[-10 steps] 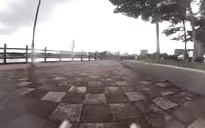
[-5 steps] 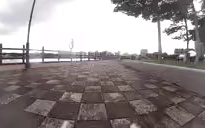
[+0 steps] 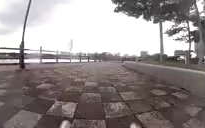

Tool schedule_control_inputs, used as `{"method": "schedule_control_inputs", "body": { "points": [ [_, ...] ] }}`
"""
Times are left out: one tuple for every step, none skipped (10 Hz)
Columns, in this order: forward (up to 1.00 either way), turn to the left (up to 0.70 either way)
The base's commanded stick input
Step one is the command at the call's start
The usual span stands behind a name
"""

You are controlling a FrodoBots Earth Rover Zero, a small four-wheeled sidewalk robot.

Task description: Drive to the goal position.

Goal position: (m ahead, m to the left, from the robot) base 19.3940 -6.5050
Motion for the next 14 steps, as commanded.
{"method": "schedule_control_inputs", "body": {
  "points": [
    [0.70, 0.00],
    [0.70, 0.00],
    [0.70, 0.00],
    [0.70, 0.00],
    [0.70, 0.00],
    [0.70, 0.00],
    [0.70, 0.00],
    [0.70, 0.00],
    [0.70, 0.00],
    [0.70, 0.00],
    [0.70, 0.00],
    [0.70, 0.00],
    [0.70, 0.00],
    [0.70, 0.00]
  ]
}}
